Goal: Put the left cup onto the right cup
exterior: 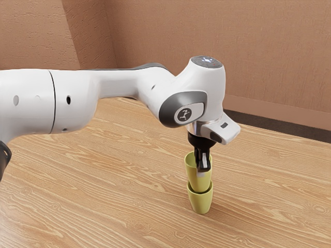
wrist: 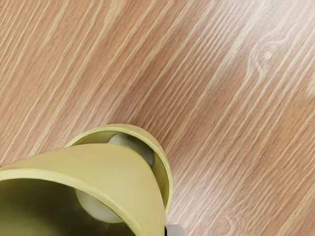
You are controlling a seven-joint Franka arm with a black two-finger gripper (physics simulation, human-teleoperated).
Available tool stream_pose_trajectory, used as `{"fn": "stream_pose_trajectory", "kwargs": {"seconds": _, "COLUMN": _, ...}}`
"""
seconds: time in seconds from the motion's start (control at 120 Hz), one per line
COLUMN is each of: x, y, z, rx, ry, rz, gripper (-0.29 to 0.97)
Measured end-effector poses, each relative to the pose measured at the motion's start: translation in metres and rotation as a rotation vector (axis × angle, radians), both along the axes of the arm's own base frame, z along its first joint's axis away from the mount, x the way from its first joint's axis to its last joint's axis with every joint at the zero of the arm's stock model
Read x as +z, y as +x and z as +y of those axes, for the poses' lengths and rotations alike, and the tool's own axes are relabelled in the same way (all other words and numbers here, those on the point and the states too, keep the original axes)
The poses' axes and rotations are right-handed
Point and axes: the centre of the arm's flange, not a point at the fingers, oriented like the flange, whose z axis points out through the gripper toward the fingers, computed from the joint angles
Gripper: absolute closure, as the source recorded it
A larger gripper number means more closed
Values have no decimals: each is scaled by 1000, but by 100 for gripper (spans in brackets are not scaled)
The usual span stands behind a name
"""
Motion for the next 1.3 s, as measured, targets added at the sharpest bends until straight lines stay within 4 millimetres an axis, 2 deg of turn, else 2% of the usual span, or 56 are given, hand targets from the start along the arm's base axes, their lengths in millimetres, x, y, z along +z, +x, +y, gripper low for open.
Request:
{"fn": "stream_pose_trajectory", "kwargs": {"seconds": 0.5, "x": -7, "y": 2, "z": 3, "rx": 6, "ry": 7, "rz": 8, "gripper": 78}}
{"fn": "stream_pose_trajectory", "kwargs": {"seconds": 0.533, "x": -7, "y": 2, "z": 3, "rx": 5, "ry": 6, "rz": 8, "gripper": 75}}
{"fn": "stream_pose_trajectory", "kwargs": {"seconds": 0.708, "x": -8, "y": 0, "z": 1, "rx": -5, "ry": 5, "rz": 13, "gripper": 37}}
{"fn": "stream_pose_trajectory", "kwargs": {"seconds": 0.842, "x": -8, "y": 0, "z": 0, "rx": -11, "ry": 2, "rz": 10, "gripper": 20}}
{"fn": "stream_pose_trajectory", "kwargs": {"seconds": 1.033, "x": -7, "y": 0, "z": -1, "rx": -17, "ry": -2, "rz": 6, "gripper": 8}}
{"fn": "stream_pose_trajectory", "kwargs": {"seconds": 1.3, "x": -5, "y": 0, "z": 0, "rx": -20, "ry": -5, "rz": 3, "gripper": 2}}
